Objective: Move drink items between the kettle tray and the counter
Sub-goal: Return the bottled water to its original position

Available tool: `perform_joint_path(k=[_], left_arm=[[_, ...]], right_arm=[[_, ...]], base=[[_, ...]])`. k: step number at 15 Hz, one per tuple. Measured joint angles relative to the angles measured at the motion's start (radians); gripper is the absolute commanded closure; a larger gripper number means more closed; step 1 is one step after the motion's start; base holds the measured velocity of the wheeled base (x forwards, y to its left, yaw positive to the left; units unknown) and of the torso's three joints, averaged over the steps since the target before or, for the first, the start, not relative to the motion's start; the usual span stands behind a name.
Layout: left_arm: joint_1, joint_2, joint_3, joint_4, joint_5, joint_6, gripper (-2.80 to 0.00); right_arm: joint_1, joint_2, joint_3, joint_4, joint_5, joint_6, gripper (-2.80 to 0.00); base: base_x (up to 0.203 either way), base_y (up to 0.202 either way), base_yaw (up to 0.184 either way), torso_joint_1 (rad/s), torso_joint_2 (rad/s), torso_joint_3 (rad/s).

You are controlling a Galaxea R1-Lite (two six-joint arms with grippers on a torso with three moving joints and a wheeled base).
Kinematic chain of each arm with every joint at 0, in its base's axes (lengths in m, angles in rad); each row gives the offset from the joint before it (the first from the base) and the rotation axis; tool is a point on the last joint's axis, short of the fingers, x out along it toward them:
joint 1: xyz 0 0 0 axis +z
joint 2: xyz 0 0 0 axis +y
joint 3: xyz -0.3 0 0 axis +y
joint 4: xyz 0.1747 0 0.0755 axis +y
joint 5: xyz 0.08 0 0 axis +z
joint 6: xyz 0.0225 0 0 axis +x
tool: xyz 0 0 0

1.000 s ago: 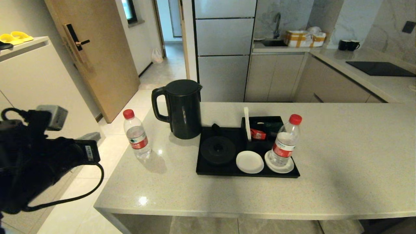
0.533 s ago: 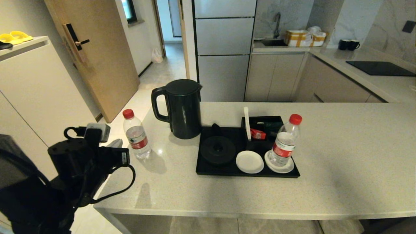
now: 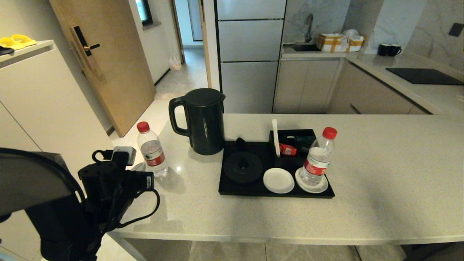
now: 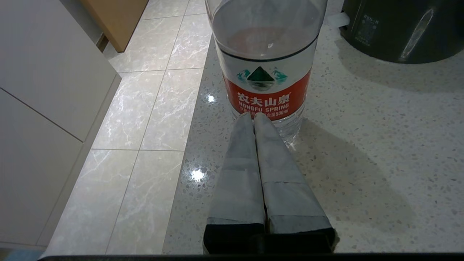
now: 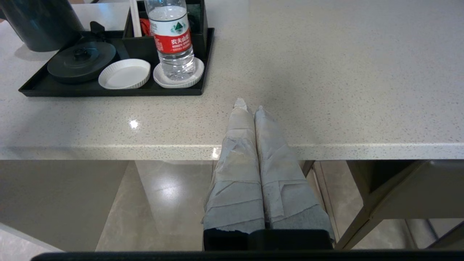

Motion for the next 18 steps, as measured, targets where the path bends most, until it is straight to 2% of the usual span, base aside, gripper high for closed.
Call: perform_joint_path(k=[1,2,12,18], left_arm=[[0.0,0.002,0.0,0.0,0.0,0.001,0.0],[0.0,0.003,0.0,0.0,0.0,0.001,-2.8],[0.001,0.025,-0.029,0.0,0.005,0.002,-2.8],[0.004,0.082,-0.107,0.001,0.0,0.002,-2.8]], right_arm=[[-0.001,0.0,0.0,0.0,0.0,-0.001,0.0],[-0.001,0.0,0.0,0.0,0.0,0.0,0.0],[0.0,0.0,0.0,0.0,0.0,0.0,0.0],[-0.001,0.0,0.001,0.0,0.0,0.0,0.0]], base=[[0.0,0.0,0.0,0.0,0.0,0.0],[0.0,0.0,0.0,0.0,0.0,0.0],[0.0,0.0,0.0,0.0,0.0,0.0],[0.0,0.0,0.0,0.0,0.0,0.0]])
